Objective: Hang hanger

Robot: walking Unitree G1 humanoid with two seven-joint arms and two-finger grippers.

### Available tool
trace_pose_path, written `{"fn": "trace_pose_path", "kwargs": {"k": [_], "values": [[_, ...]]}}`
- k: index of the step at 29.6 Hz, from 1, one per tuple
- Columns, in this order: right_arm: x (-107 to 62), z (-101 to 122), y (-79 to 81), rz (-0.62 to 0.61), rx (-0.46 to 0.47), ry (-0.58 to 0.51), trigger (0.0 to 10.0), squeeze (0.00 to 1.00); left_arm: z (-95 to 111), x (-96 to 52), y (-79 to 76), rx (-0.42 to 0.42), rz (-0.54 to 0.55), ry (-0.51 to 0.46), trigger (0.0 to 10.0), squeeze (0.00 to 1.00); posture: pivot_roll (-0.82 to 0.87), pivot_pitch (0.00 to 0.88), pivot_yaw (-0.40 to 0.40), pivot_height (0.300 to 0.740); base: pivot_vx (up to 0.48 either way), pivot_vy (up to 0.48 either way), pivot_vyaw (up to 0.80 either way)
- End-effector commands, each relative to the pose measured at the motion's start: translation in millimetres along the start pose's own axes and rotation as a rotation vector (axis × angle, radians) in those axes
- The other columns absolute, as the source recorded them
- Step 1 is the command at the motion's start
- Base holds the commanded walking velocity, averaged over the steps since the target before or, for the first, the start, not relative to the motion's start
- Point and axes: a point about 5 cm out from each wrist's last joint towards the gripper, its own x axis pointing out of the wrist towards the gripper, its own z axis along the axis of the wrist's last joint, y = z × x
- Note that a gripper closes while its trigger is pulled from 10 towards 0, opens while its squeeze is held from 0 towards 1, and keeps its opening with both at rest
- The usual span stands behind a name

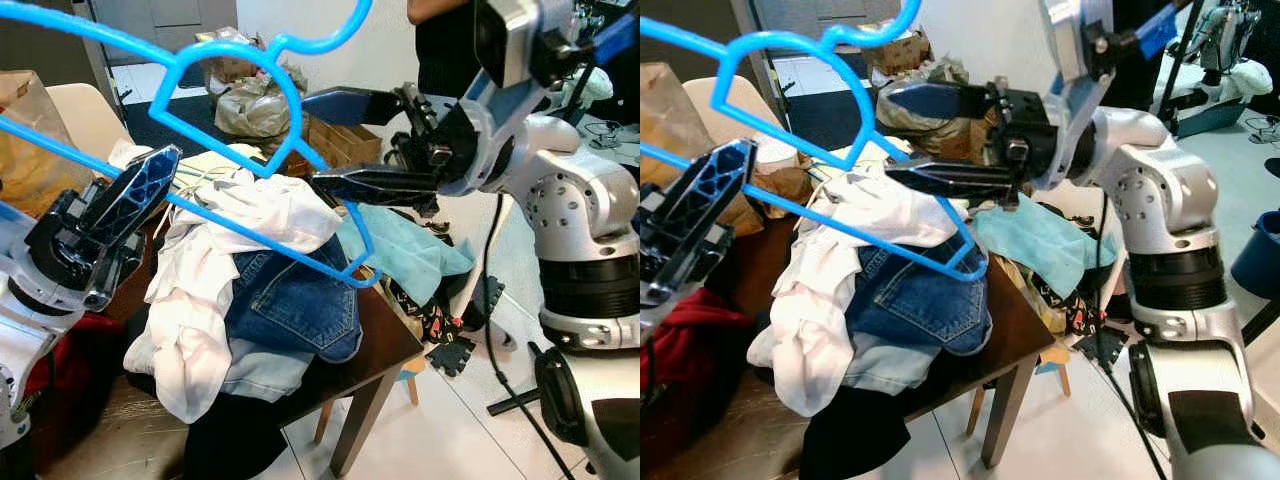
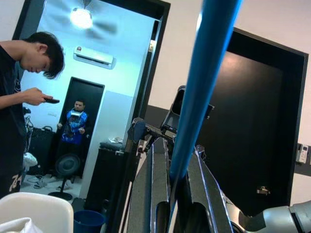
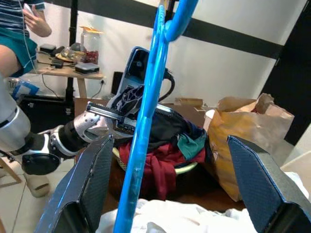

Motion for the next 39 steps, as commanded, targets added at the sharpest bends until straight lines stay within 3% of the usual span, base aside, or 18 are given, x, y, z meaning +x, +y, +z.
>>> {"fn": "trace_pose_path", "kwargs": {"k": [1, 10, 19, 20, 26, 39], "values": [[6.1, 2, 4.2, 0.053, 0.008, -0.016, 10.0, 0.0, 2, -1.8, -0.2, 0.014, -0.008, 0.024, 0.0, 0.0, -0.02, 0.0, -0.024, 0.736, 0.0, 0.0, 0.0], [33.2, 1, 15.0, 0.178, 0.1, -0.06, 10.0, 0.0, -14, -1.1, 4.9, -0.01, -0.019, 0.068, 0.0, 0.0, -0.04, 0.0, -0.027, 0.736, 0.0, 0.0, 0.0], [46.7, -8, 15.9, 0.161, 0.137, -0.004, 10.0, 0.0, -23, -0.2, 10.5, -0.009, -0.001, 0.113, 0.0, 0.0, -0.04, 0.0, -0.025, 0.736, 0.0, 0.0, 0.0], [49.5, -12, 14.2, 0.137, 0.152, 0.014, 0.1, 0.0, -25, 0.5, 11.7, -0.008, -0.001, 0.121, 0.0, 0.0, -0.05, 0.0, -0.024, 0.736, 0.0, 0.0, 0.0], [52.3, -19, 11.7, 0.097, 0.17, 0.048, 0.0, 0.0, -26, 3.0, 13.7, 0.005, -0.001, 0.126, 0.0, 0.0, -0.05, 0.0, -0.026, 0.736, 0.0, 0.0, 0.0], [53.2, -24, -2.9, -0.051, 0.166, 0.062, 0.0, 0.0, -15, 15.9, 7.1, 0.032, -0.041, 0.028, 0.0, 0.0, -0.05, 0.0, -0.028, 0.736, 0.0, 0.0, 0.0]]}}
